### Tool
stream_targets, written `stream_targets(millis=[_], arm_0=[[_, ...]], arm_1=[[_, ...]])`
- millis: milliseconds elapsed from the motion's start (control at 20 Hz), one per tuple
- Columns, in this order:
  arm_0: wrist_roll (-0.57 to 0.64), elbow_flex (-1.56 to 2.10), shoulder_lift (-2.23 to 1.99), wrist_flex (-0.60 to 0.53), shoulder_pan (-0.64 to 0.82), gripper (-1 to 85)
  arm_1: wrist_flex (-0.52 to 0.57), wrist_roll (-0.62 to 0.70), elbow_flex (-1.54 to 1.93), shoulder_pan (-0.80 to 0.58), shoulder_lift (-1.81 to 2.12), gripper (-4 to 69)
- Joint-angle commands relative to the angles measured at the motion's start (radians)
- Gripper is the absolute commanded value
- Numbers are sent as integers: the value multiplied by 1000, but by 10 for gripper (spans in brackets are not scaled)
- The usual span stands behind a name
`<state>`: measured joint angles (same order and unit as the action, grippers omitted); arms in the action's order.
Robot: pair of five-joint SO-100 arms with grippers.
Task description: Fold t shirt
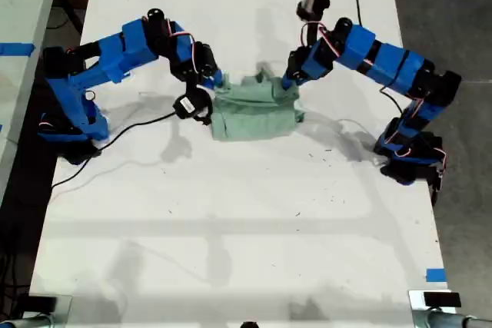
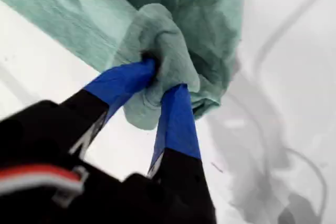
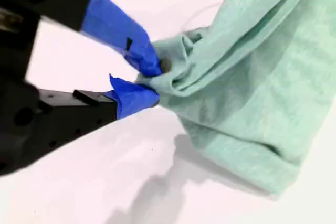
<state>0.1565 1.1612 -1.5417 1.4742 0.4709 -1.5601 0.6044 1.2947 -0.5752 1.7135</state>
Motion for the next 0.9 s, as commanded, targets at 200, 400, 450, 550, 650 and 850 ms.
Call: stream_targets(millis=[200,400,450,550,650,850], arm_0=[[225,-25,5,94,184,195],[222,71,-405,124,64,-3],[146,89,-511,124,-63,-3],[-28,193,-749,121,-290,-3],[-156,469,-1069,117,-377,-3],[-302,1029,-1562,46,-486,-3]], arm_1=[[-176,175,32,-270,107,349],[-202,115,229,-233,538,0],[-201,32,268,-101,650,0],[-198,-173,319,201,793,-1],[-196,-347,469,413,980,-2],[-130,-552,979,604,1408,-2]])
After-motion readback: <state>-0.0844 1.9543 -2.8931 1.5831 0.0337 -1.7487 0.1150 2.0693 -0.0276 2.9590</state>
